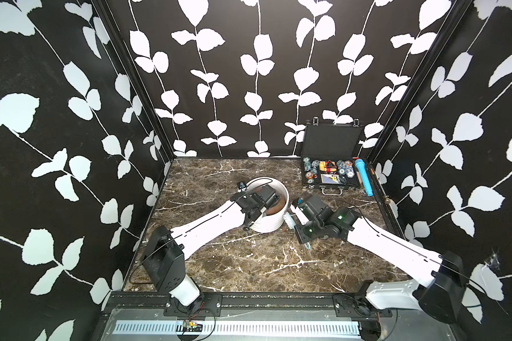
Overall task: Scrub the dried mud off the ceramic pot
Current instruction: Brush off the soil from the pot.
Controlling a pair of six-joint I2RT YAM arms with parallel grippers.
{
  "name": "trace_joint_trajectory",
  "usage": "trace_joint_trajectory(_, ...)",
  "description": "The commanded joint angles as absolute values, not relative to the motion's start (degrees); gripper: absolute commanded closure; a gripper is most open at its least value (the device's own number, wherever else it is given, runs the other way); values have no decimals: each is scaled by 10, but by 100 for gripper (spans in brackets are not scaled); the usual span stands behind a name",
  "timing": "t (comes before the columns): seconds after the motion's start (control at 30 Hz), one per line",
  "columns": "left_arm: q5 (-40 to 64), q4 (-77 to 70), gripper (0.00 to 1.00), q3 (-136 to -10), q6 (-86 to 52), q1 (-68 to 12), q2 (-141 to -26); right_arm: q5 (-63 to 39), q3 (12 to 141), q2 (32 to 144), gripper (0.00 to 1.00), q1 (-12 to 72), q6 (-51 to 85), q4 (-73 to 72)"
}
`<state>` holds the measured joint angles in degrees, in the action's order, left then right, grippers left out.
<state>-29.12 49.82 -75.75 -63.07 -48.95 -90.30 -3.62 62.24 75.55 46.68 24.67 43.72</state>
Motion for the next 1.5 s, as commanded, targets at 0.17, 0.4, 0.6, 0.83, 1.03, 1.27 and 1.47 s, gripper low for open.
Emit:
trace_joint_trajectory(0.17, -274, 501, 75, -718, -578, -480, -899, -8, 643, 789, 100, 434, 244, 401)
trace_joint_trajectory(0.4, -284, 503, 85, -727, -548, -471, -902, -3, 662, 818, 100, 394, 221, 392)
trace_joint_trajectory(0.6, -280, 500, 89, -731, -538, -468, -911, 0, 670, 847, 100, 349, 189, 396)
trace_joint_trajectory(0.83, -287, 505, 95, -737, -542, -467, -919, 27, 616, 814, 100, 341, 163, 463)
trace_joint_trajectory(1.03, -284, 502, 100, -738, -545, -467, -924, -47, 600, 752, 100, 350, 186, 457)
trace_joint_trajectory(1.27, -284, 502, 100, -743, -551, -467, -920, -71, 564, 738, 100, 425, 275, 422)
trace_joint_trajectory(1.47, -276, 497, 100, -744, -554, -467, -921, -53, 513, 740, 100, 465, 386, 344)
